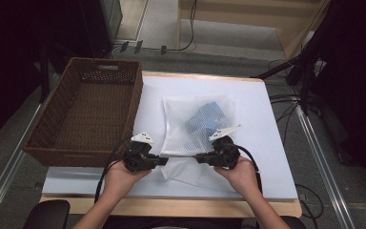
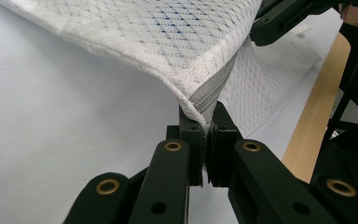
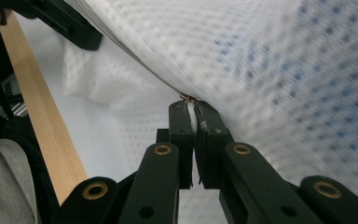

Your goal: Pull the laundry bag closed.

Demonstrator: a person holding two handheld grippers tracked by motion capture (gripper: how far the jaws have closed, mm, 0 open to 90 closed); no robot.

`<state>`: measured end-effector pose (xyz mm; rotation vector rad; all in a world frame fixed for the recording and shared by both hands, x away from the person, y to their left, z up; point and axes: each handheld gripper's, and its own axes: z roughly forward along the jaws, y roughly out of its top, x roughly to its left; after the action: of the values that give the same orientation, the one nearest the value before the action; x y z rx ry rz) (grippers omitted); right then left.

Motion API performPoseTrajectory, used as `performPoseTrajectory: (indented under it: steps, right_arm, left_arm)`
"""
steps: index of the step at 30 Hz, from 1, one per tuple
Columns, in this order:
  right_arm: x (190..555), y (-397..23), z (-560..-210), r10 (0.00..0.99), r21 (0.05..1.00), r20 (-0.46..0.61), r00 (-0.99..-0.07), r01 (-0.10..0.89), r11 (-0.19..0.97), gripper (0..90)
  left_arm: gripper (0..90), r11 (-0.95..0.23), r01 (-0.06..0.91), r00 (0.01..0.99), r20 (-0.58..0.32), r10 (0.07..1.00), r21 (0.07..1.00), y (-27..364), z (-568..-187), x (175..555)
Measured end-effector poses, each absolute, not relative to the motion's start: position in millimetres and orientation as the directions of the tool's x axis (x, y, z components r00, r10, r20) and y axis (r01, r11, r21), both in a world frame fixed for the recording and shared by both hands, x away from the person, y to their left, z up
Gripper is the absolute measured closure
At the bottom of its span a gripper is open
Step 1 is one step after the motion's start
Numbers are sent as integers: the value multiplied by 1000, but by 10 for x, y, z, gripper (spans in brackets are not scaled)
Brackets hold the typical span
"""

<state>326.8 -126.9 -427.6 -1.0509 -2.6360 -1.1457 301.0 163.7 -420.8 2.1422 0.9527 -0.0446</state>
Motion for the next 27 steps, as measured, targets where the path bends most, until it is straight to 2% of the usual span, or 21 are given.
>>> performPoseTrajectory:
  steps: [6, 27]
  right_arm:
    - [3256, -1445, -4290, 583, 614, 317, -748, 630, 475, 886]
    - [3248, -1446, -4302, 582, 607, 355, -731, 654, 452, 885]
  left_arm:
    - [878, -430, 641, 725, -317, 612, 636, 1610, -4214, 3003]
    - [877, -420, 647, 719, -326, 614, 636, 1643, -4199, 3013]
